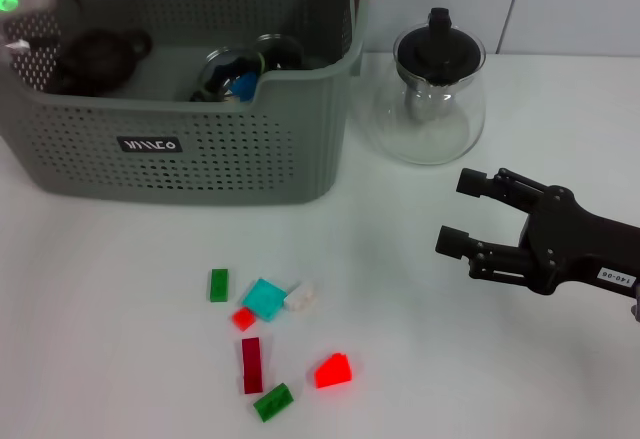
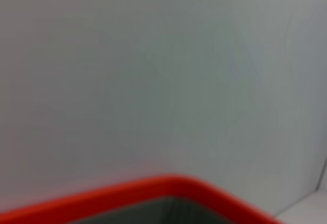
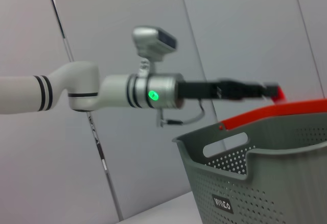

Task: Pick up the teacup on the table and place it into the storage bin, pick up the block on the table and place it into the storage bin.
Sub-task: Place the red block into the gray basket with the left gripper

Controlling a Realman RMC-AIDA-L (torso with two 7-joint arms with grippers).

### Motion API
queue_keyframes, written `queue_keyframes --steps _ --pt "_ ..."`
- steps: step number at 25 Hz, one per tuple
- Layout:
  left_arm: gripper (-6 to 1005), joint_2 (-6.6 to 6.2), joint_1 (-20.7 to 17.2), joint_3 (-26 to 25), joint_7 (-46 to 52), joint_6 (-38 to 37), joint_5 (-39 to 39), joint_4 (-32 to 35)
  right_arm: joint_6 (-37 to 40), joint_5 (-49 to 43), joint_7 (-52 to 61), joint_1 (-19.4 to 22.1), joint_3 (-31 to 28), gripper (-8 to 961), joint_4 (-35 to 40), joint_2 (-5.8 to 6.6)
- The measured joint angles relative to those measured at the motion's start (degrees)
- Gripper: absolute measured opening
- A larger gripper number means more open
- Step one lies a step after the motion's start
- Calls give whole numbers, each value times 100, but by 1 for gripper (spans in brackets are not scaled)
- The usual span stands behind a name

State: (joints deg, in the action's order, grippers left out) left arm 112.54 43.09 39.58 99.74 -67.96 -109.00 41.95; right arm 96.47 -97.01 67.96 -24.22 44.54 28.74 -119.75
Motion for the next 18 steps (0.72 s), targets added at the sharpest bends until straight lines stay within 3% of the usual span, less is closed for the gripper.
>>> queue_keyframes --steps 4,8,18 --pt "140 153 24 672 35 709 -88 4 -17 4 -2 -12 -5 944 0 -4" --pt "137 286 15 900 48 1307 -268 7 -28 7 -2 -22 -11 944 0 -5" --pt "134 297 -27 879 362 1410 -610 42 -47 8 -1 -61 -16 944 0 -14"
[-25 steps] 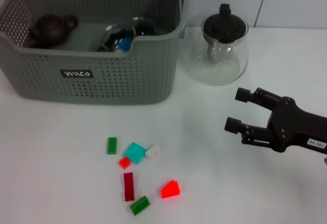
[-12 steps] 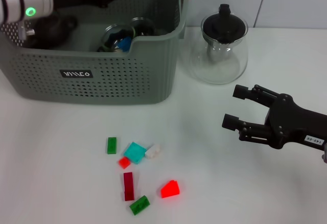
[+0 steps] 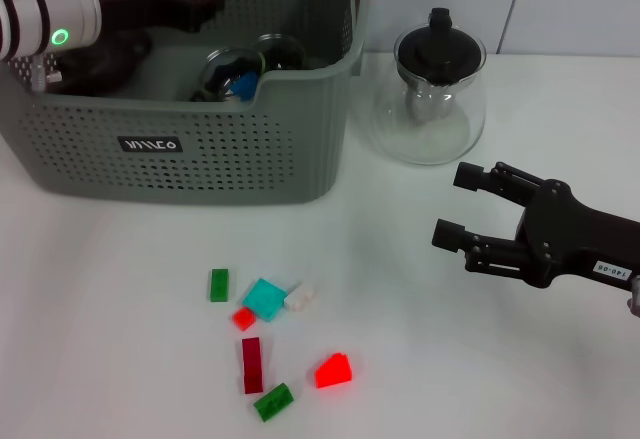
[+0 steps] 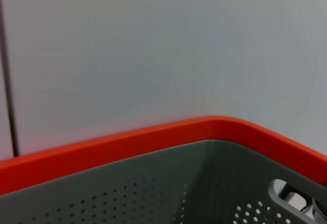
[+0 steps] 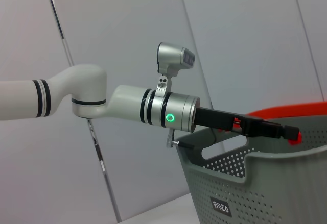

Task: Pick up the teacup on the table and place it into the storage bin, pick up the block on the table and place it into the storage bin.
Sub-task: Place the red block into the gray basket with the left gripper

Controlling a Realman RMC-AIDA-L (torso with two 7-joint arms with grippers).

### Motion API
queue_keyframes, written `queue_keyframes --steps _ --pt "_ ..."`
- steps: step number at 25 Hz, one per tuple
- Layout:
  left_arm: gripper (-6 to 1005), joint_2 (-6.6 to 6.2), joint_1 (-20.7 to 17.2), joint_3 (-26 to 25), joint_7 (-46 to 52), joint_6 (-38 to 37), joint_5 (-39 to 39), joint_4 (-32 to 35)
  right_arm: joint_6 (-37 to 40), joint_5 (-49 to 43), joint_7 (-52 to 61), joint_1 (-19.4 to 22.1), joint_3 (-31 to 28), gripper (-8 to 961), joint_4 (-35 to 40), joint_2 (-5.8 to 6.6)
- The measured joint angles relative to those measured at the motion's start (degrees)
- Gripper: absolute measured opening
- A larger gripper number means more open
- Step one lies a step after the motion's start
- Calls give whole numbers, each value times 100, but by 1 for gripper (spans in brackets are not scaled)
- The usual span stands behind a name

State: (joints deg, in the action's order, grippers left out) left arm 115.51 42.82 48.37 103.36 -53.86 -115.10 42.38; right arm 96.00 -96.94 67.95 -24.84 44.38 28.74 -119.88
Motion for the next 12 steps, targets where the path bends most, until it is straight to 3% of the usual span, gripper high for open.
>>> queue_keyframes --steps 4,8,12 --pt "144 6 -45 -7 4 7 0 36 -2 0 1 -5 1 944 0 0" --pt "262 43 -143 -148 10 -73 137 180 -3 0 3 -4 0 945 0 0" --pt "363 205 -480 -872 -198 -724 1020 469 -4 -1 5 -4 -6 945 0 -1"
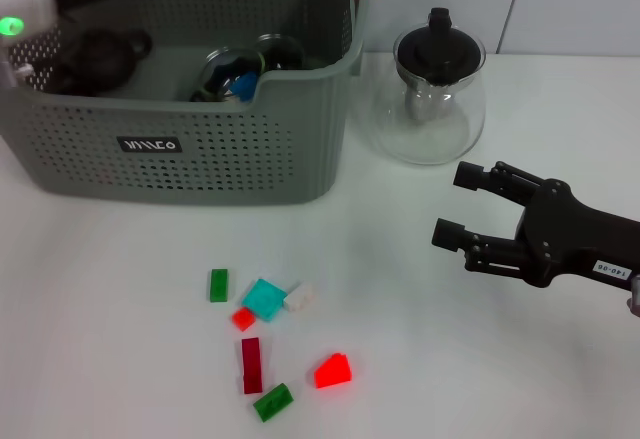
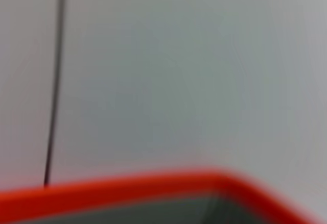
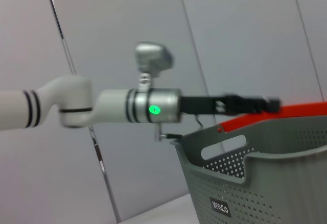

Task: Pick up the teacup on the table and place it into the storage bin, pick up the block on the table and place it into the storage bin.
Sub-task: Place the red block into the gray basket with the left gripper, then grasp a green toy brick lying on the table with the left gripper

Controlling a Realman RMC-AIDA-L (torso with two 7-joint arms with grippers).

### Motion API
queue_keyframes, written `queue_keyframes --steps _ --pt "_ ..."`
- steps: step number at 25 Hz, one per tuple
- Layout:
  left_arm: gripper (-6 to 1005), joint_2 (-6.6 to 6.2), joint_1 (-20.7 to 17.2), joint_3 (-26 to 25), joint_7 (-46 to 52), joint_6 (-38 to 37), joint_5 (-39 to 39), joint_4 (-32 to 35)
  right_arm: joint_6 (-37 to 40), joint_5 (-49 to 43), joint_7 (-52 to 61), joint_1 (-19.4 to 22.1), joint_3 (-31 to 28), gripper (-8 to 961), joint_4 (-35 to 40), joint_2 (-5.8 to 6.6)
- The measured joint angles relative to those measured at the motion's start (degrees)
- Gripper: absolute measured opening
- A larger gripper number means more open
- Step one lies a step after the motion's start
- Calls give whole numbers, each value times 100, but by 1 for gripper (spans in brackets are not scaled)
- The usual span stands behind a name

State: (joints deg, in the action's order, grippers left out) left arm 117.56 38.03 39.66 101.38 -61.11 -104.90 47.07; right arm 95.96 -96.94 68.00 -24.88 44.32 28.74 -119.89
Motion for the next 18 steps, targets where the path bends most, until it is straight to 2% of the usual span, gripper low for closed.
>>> queue_keyframes --steps 4,8,12,15,18 --pt "423 -17 -519 -716 -661 -1746 1399 -75 2 0 1 1 -7 945 0 1" --pt "417 -42 -1081 -1314 -1287 -3485 1907 -144 0 0 3 1 -31 945 0 1" --pt "418 5 -1613 -1625 -1887 -4266 1520 -145 -5 0 3 8 -45 944 0 0" --pt "419 176 -2024 -1729 -2526 -4367 739 -148 -6 0 3 24 -46 944 0 0" --pt "421 332 -2256 -1718 -3239 -4367 -45 -188 4 0 3 39 -51 944 0 1"
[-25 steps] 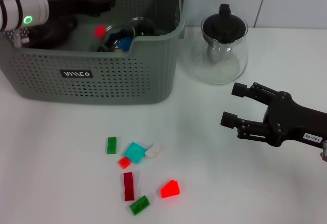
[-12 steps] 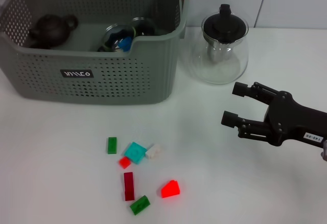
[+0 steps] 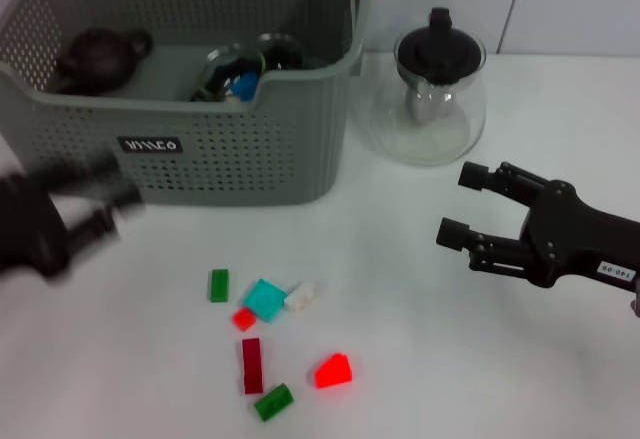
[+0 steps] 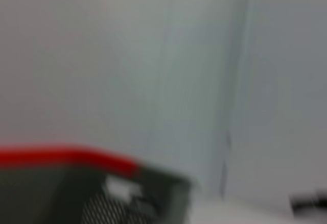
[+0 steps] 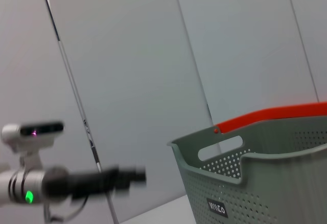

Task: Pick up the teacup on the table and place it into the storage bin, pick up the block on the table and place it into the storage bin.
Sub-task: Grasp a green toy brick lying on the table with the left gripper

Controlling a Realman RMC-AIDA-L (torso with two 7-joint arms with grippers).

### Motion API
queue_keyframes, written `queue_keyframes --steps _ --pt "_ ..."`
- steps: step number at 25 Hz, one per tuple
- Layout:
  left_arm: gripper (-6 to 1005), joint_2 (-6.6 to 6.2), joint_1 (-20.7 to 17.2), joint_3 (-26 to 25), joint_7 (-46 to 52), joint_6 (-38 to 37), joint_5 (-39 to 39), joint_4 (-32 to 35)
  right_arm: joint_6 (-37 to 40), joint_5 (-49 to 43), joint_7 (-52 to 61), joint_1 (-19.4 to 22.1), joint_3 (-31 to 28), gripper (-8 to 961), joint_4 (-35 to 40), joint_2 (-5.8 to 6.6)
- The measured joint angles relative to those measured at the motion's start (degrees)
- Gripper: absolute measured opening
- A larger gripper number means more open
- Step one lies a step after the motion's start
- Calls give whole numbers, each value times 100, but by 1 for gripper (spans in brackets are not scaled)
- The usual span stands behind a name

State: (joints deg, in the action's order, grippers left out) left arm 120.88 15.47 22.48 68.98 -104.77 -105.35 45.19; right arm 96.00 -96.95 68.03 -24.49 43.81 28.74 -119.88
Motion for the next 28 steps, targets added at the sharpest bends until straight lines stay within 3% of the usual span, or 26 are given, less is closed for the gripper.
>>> queue_keyframes --steps 7,12,16,28 --pt "423 169 -25 32 -1001 410 -1260 -378 17 -15 16 5 -5 944 -24 -6" --pt "424 227 21 395 -1228 552 -1877 -496 -3 -18 18 32 -4 945 -68 -9" --pt "444 331 22 546 -1471 676 -2021 -579 -5 -22 17 36 -4 945 -70 -9" --pt "646 333 95 595 -2212 1157 -2053 -1056 -7 -24 16 32 -4 945 -81 -9"
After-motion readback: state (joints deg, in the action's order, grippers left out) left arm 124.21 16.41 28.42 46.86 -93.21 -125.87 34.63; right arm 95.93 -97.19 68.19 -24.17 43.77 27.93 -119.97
